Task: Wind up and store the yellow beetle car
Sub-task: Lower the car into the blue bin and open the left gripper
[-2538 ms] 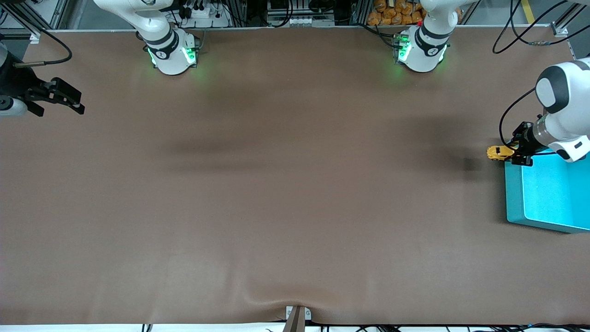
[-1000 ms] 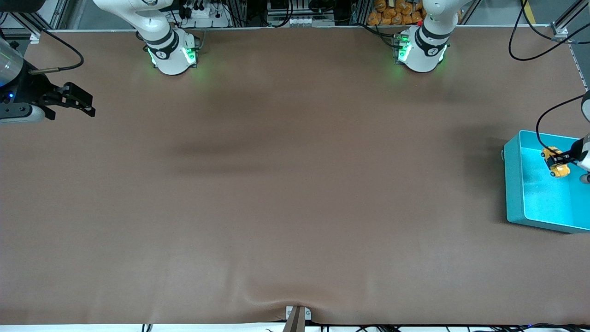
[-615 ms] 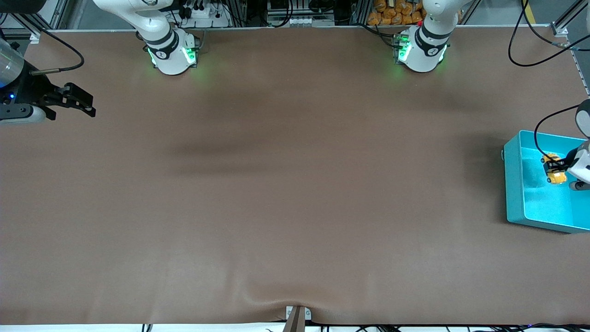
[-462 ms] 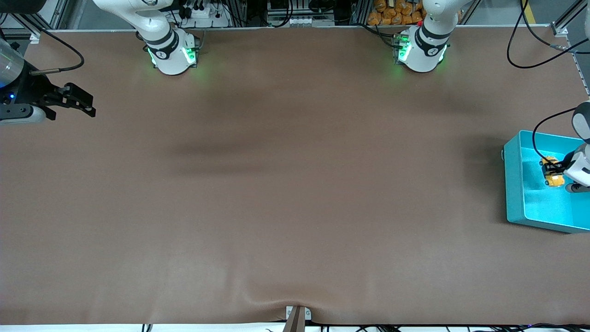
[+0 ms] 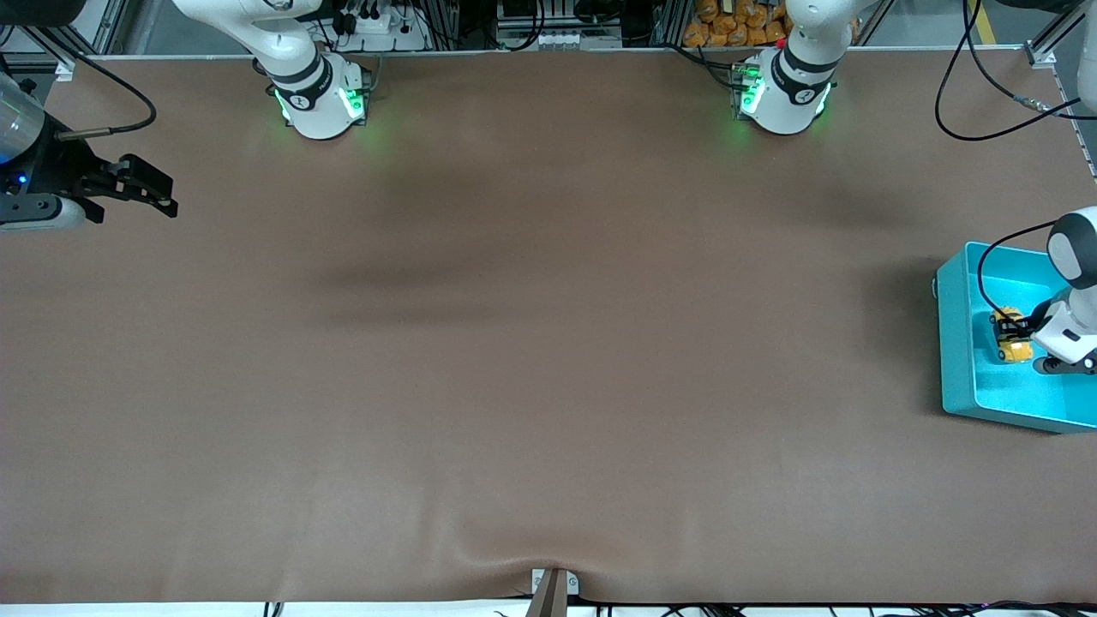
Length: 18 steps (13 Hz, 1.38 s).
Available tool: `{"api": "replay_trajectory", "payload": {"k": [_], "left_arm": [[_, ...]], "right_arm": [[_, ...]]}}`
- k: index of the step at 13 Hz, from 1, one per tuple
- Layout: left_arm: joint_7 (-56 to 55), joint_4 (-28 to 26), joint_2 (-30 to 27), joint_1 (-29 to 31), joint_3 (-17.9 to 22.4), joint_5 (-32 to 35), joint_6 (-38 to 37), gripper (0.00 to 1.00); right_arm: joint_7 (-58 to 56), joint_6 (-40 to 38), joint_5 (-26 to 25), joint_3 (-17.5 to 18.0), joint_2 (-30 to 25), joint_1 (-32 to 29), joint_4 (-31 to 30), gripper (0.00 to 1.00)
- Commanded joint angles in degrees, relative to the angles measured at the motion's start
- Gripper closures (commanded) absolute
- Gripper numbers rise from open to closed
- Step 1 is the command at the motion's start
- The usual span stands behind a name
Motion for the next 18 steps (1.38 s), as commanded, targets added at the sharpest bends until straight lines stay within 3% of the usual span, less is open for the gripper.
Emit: {"api": "replay_trajectory", "payload": {"k": [1,2,7,8,14,18], "left_arm": [[0.40,2.27,1.76,0.08,-0.24,1.43,0.36,0.70],[0.40,2.27,2.03,0.08,-0.24,1.43,0.53,0.55],[0.22,2.27,2.56,0.17,-0.33,1.43,3.44,0.15],[-0.04,2.27,2.12,0.26,-0.33,1.43,3.44,0.00],[0.31,2.89,-7.96,-1.58,-0.50,1.25,-3.05,0.00],[0.49,6.38,-17.81,-6.32,-0.68,-2.07,-19.80,0.00]], "right_arm": [[0.37,-0.45,0.62,-0.55,0.00,0.52,0.02,0.00],[0.37,-0.45,0.62,-0.55,0.00,0.52,0.02,0.00],[0.37,-0.36,0.53,-0.55,0.35,0.52,0.11,0.00],[0.37,-0.36,0.53,-0.55,0.35,0.52,0.11,0.00],[0.37,-0.54,0.53,-0.55,0.35,0.61,0.02,0.00],[0.46,-0.89,0.53,-0.55,0.35,0.69,0.11,0.00]]}}
